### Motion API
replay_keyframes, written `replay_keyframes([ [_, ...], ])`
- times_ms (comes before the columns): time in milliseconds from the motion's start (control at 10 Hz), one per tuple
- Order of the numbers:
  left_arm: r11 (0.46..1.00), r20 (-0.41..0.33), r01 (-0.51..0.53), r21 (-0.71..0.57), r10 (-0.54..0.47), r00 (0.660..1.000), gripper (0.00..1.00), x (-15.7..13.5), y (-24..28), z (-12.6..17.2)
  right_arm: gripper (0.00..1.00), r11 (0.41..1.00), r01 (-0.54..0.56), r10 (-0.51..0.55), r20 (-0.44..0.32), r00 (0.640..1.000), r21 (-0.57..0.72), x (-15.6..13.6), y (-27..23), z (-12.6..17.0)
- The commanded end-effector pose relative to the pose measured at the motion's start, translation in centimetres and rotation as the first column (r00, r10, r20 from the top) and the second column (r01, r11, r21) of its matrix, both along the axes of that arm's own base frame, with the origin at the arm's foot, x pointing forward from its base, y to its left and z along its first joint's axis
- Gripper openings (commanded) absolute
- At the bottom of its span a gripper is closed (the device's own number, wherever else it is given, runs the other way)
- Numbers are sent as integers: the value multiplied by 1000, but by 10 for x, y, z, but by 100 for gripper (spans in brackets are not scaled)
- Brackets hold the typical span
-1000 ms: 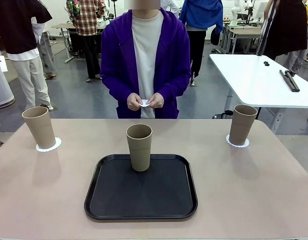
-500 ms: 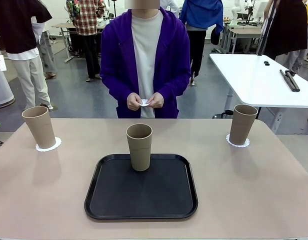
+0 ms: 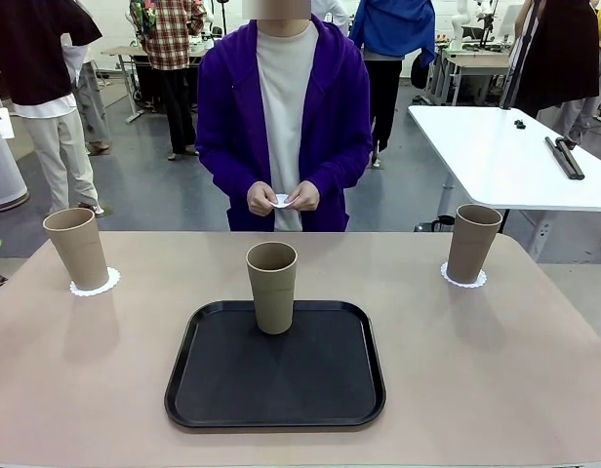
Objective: Place coasters on the table and set cups on them.
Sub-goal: Take one Reusable plastic cup from the Flat Tray and place it on a coaster set by the human.
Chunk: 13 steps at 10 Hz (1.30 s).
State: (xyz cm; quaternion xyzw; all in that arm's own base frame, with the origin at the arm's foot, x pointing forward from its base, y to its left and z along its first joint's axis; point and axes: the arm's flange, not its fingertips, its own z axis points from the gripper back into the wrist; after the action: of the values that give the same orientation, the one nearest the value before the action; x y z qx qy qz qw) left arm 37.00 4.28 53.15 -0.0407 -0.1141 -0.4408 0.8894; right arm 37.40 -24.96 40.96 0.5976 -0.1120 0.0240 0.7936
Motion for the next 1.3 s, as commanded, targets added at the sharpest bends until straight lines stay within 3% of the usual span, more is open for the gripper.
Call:
replay_keyframes([
  [0,1000,0,0,0,0,1000,100,0,0,0,100,1000,0,0,0,1000,5,1,-1,1],
  [100,983,12,-160,89,159,987,100,-11,-6,-9,100,1000,0,0,0,1000,5,1,-1,1],
  [200,929,68,-352,116,346,936,100,-35,-13,-23,100,1000,0,0,0,1000,5,1,-1,1],
  [300,900,59,-417,127,412,909,100,-62,-23,-36,100,1000,0,0,0,1000,5,1,-1,1],
  [500,872,-3,-476,116,479,878,100,-57,-30,-23,100,1000,0,0,0,1000,5,1,-1,1],
  [600,875,9,-481,58,481,877,100,-64,-29,-31,100,1000,0,0,0,1000,5,1,-1,1],
  [700,889,36,-445,103,444,895,100,-54,-22,-29,100,1000,0,0,0,1000,5,1,-1,1],
  [900,878,22,-470,92,470,883,100,-57,-26,-25,100,1000,0,0,0,1000,5,1,-1,1],
  [1000,896,-110,-419,-144,406,907,100,-55,-3,-30,100,1000,0,0,0,1000,5,1,-1,1],
  [1200,793,-212,-401,-458,341,916,100,-54,46,-36,100,1000,0,0,0,1000,5,1,-1,1],
])
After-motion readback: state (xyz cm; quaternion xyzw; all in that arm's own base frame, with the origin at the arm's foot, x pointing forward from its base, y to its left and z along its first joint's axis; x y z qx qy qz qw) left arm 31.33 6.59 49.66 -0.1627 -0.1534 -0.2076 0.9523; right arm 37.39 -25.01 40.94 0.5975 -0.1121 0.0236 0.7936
